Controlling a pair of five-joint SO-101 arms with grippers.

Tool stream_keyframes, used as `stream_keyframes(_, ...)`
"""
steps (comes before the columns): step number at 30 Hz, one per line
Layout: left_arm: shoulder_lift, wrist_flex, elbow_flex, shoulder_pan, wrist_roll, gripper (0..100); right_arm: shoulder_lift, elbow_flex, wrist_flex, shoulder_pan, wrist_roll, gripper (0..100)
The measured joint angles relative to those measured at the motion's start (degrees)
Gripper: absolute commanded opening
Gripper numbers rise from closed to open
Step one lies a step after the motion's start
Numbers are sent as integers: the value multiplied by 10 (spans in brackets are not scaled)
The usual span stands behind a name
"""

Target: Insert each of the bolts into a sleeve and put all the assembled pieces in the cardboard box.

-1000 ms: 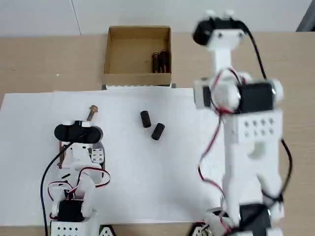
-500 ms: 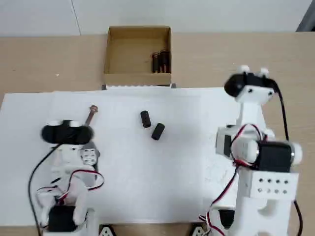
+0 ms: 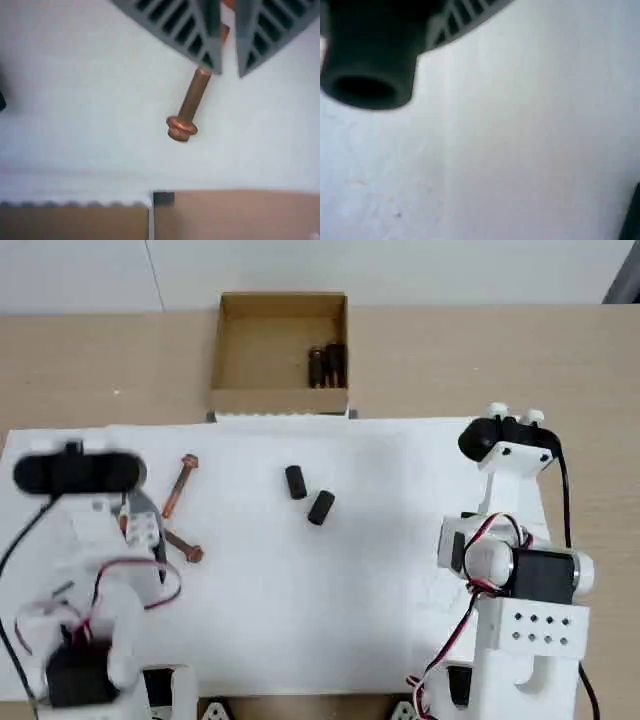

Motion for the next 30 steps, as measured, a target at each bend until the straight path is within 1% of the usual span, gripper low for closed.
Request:
stream_keyframes(6, 180, 0, -75, 0, 0, 6, 0, 0, -3, 0, 0, 4)
stream_keyframes(11, 319, 0, -134, 0, 0, 6, 0, 20, -33, 11, 0, 4)
stream_keyframes(13, 374, 4, -163, 0, -15, 6, 0, 25, -44, 18, 0, 4)
stream_keyframes(17, 483, 42, -236, -1, -93, 6, 0, 47, -71, 24, 0, 4)
stream_keyframes(20, 566, 73, -299, -5, -135, 6, 0, 76, -103, 25, 0, 4)
stream_keyframes(30, 837, 176, -534, -9, -169, 6, 0, 155, -195, 25, 0, 4)
